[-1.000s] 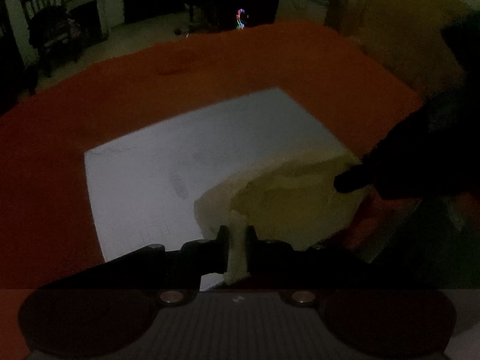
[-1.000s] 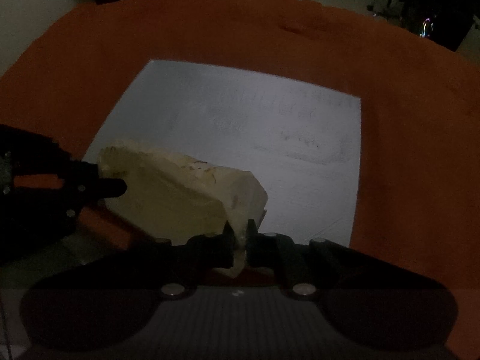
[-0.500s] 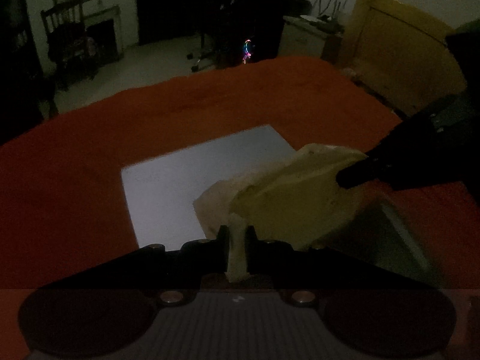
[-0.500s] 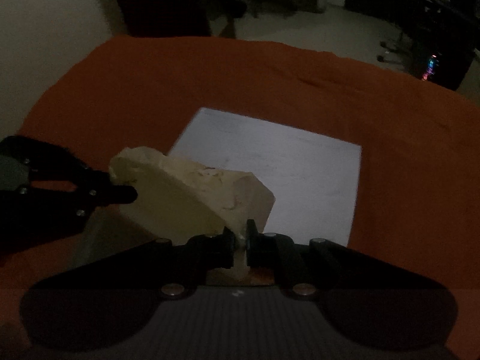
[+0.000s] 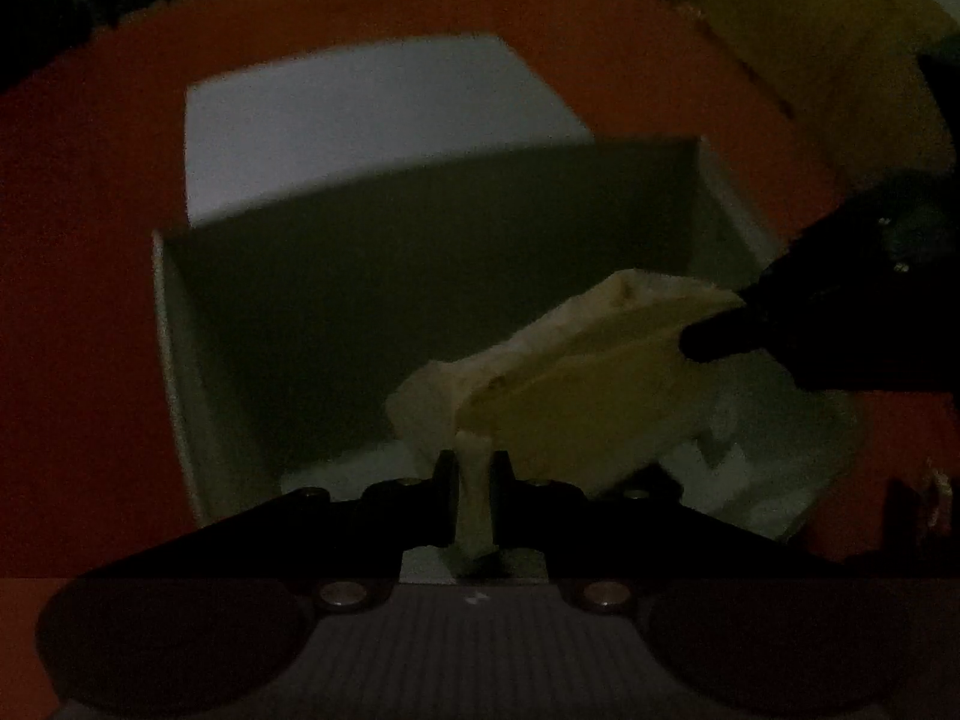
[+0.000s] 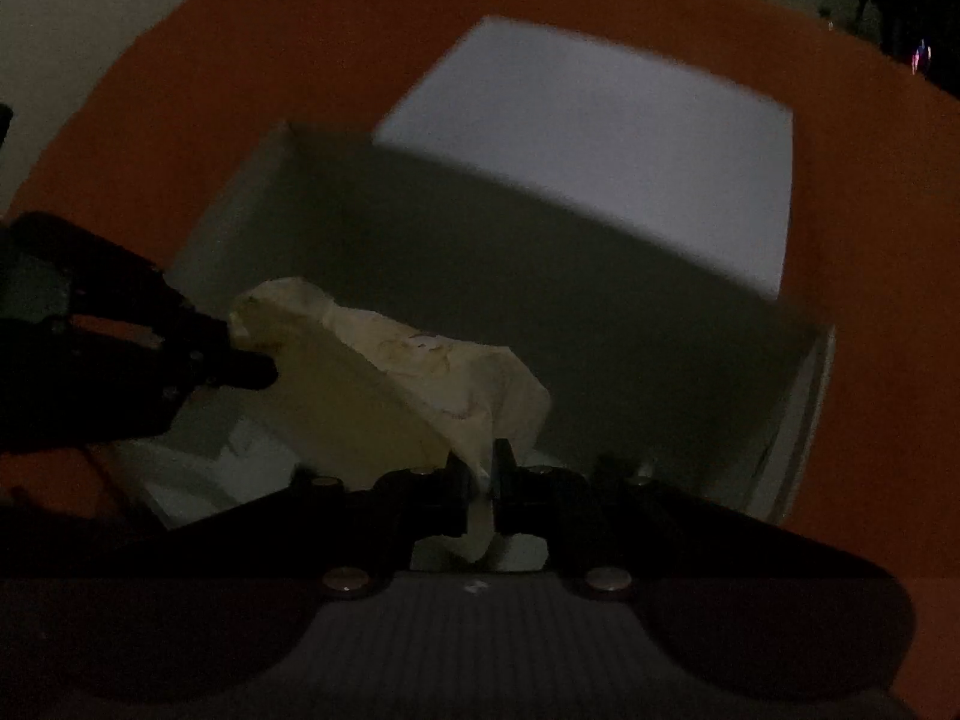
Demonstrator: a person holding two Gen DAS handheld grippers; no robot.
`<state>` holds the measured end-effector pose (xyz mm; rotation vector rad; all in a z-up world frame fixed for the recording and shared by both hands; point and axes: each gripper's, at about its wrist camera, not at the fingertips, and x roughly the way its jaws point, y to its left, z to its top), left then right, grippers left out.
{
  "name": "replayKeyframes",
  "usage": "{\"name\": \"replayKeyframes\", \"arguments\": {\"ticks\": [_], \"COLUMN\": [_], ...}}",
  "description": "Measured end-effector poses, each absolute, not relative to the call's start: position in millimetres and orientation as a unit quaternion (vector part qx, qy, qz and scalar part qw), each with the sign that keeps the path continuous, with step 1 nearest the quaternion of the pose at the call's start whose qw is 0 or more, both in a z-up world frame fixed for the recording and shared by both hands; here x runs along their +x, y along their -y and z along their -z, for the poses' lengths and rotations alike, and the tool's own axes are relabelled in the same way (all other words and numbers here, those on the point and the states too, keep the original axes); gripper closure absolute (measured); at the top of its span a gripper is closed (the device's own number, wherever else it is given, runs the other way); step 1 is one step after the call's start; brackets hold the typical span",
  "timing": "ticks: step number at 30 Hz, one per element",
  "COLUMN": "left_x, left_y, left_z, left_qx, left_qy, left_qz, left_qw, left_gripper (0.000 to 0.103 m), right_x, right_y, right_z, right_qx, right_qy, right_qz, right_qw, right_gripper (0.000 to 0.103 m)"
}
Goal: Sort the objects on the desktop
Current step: 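Lower the tissue pouch into the box and open the left tool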
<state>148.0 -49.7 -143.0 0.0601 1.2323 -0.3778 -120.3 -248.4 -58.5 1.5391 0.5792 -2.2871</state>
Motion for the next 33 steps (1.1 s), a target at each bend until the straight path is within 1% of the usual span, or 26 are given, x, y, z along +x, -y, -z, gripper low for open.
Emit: {"name": "replayKeyframes", "arguments": {"ticks": [2, 7, 14, 19, 22, 24, 27, 28, 30, 31, 32, 33], "left_x": [142.7, 135.5, 137.0, 132.4, 130.4, 128.8, 128.5, 128.8, 129.5, 131.1, 132.9, 134.7], "left_y": [54.9, 64.6, 68.4, 69.5, 72.2, 73.1, 70.8, 69.2, 65.7, 61.9, 57.7, 53.4], "left_z": [154.7, 170.8, 179.4, 187.7, 196.7, 201.9, 206.6, 206.5, 205.6, 201.4, 193.8, 185.8], "left_qx": [0.029, 0.031, 0.027, 0.034, 0.040, 0.042, 0.037, 0.035, 0.029, 0.023, 0.015, 0.007], "left_qy": [-0.585, -0.592, -0.598, -0.610, -0.619, -0.621, -0.628, -0.631, -0.637, -0.639, -0.634, -0.627], "left_qz": [0.174, 0.166, 0.150, 0.150, 0.152, 0.152, 0.149, 0.149, 0.149, 0.145, 0.143, 0.143], "left_qw": [0.792, 0.788, 0.787, 0.778, 0.770, 0.768, 0.763, 0.760, 0.756, 0.755, 0.760, 0.766], "left_gripper": [0.095, 0.095, 0.094, 0.094, 0.094, 0.094, 0.092, 0.090, 0.076, 0.055, 0.037, 0.033], "right_x": [-117.0, -115.5, -109.8, -110.1, -113.0, -111.9, -110.9, -111.0, -112.5, -114.7, -118.0, -121.8], "right_y": [243.3, 245.6, 246.1, 242.3, 237.1, 236.6, 236.7, 236.3, 233.4, 230.1, 226.3, 222.1], "right_z": [69.0, 84.0, 87.6, 97.2, 106.5, 110.5, 111.7, 111.5, 108.9, 105.2, 100.1, 92.1], "right_qx": [0.549, 0.545, 0.547, 0.556, 0.571, 0.568, 0.565, 0.566, 0.569, 0.573, 0.578, 0.579], "right_qy": [-0.198, -0.220, -0.226, -0.227, -0.212, -0.219, -0.223, -0.220, -0.204, -0.184, -0.163, -0.140], "right_qz": [0.796, 0.795, 0.793, 0.787, 0.781, 0.781, 0.782, 0.782, 0.784, 0.786, 0.786, 0.790], "right_qw": [0.157, 0.150, 0.145, 0.143, 0.137, 0.138, 0.140, 0.141, 0.141, 0.142, 0.144, 0.146], "right_gripper": [0.094, 0.094, 0.094, 0.094, 0.094, 0.094, 0.093, 0.092, 0.082, 0.079, 0.077, 0.074]}}
